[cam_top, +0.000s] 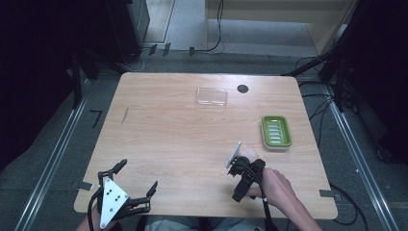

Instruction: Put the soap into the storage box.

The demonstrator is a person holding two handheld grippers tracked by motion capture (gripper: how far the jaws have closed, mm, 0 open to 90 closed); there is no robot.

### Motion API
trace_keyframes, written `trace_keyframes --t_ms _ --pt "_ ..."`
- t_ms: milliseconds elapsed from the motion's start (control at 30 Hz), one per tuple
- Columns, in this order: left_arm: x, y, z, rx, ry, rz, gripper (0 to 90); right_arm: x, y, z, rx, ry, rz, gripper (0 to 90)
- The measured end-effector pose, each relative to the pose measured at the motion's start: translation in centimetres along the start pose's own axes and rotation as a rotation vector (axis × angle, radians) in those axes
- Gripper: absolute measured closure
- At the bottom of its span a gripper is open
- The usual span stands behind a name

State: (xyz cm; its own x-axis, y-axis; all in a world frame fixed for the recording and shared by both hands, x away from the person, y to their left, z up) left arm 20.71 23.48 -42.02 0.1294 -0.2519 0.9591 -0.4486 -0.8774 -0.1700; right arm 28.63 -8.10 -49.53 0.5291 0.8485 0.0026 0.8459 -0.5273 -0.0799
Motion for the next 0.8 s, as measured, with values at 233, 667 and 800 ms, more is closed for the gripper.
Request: trace_keyframes --t_ms 233,667,800 --pt "0.0 0.0 0.1 -0.002 -0.004 0.002 0.0 -0.1 0.3 -0.1 -0.005 0.007 0.015 0.0" --pt "0.0 0.0 0.1 0.001 -0.001 0.001 0.0 -0.1 1.9 -1.5 -0.038 0.042 0.064 0.0" --pt "0.0 0.0 0.1 -0.002 -0.002 0.001 0.0 -0.1 2.7 -1.9 -0.050 0.054 0.078 0.0"
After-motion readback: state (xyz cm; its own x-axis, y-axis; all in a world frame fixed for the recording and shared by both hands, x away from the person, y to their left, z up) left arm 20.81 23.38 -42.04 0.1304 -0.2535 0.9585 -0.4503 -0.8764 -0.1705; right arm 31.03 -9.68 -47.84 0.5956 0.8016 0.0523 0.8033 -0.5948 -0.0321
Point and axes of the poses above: each handheld gripper's, and its own axes: z roughly forward along the jaws, x roughly out of its top, y roughly to its right, the point moved 5 cm from there along z, roughly forward along the jaws, and after that the axes turned 7 degrees about -z, right-handed, at the moved point
